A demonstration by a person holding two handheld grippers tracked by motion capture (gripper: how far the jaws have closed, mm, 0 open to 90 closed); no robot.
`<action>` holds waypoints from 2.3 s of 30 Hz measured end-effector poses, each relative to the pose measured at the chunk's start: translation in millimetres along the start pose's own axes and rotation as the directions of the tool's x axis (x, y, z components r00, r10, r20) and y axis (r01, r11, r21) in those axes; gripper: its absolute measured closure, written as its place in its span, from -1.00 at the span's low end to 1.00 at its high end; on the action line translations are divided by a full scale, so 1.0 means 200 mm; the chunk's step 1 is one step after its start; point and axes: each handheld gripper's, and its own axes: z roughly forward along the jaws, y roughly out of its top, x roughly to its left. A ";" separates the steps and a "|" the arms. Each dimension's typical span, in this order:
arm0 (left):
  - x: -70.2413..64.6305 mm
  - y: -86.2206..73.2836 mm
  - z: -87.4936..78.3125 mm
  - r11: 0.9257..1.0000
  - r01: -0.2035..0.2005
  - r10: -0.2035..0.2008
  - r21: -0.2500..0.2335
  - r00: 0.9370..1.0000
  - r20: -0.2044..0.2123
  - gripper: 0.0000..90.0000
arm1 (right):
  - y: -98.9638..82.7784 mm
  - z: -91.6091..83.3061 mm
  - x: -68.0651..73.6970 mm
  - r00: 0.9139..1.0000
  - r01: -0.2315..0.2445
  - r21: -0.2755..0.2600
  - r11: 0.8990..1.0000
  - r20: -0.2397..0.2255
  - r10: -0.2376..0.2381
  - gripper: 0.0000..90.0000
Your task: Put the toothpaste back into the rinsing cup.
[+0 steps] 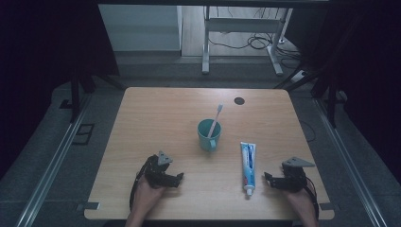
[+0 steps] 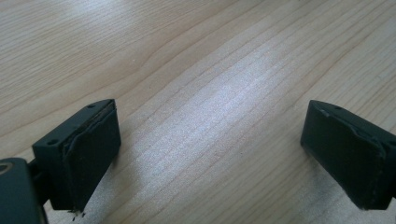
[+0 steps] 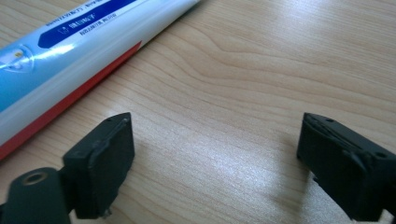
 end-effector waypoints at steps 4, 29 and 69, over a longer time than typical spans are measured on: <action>0.00 0.00 0.00 1.000 0.000 0.000 0.000 1.000 0.000 -0.89 | 0.01 -0.01 0.00 0.999 -0.023 0.009 1.000 -0.025 0.023 -0.53; 0.00 0.00 0.00 1.000 0.002 -0.002 0.001 1.000 -0.002 -0.89 | 0.13 -0.13 0.06 0.977 0.051 0.028 0.998 -0.211 -0.044 0.88; 0.00 0.00 0.00 1.000 0.003 -0.003 0.001 1.000 -0.003 -0.89 | 0.25 0.02 0.42 0.909 0.227 0.096 0.969 -0.379 -0.175 0.96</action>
